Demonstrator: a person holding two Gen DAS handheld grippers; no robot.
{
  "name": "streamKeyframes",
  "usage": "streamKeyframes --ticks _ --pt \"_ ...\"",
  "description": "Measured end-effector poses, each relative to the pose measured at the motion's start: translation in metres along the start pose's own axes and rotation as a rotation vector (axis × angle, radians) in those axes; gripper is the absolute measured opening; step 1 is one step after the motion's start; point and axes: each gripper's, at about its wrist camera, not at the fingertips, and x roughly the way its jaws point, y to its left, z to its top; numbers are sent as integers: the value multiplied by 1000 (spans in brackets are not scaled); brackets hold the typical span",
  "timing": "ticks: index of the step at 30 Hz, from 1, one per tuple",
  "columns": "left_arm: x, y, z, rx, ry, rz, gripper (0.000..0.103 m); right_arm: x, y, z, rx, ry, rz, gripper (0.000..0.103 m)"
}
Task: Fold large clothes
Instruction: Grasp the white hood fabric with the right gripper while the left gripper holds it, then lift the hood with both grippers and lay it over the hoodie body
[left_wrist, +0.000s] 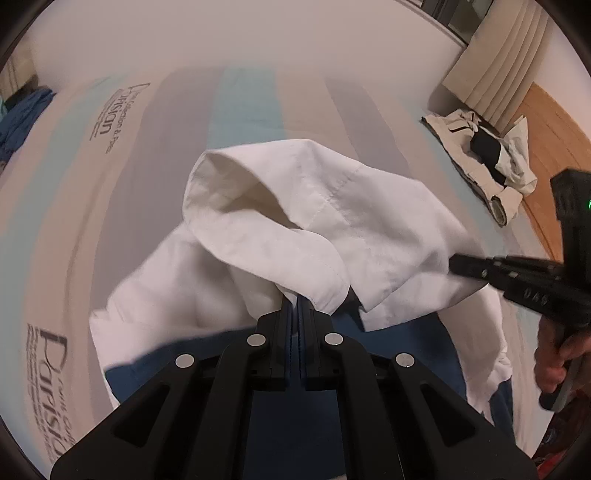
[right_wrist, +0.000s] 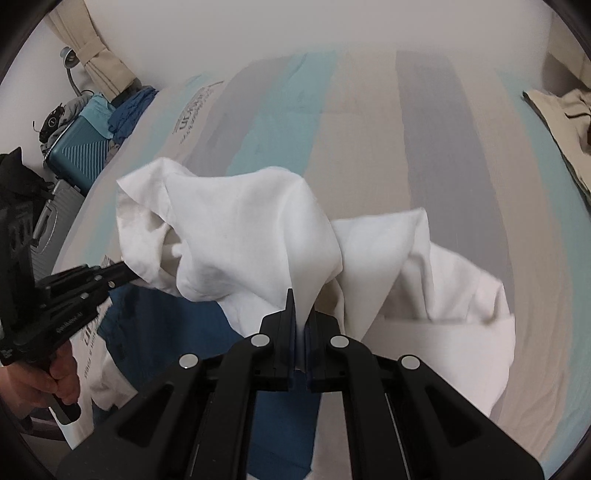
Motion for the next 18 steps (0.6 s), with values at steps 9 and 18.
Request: streamKeyframes --ticks 9,18 --pt "0 -14 -43 -49 -7 23 2 11 -13 -46 26 36 -10 2" --pt "21 -23 -72 -16 30 61 1 31 -14 -63 33 73 -23 2"
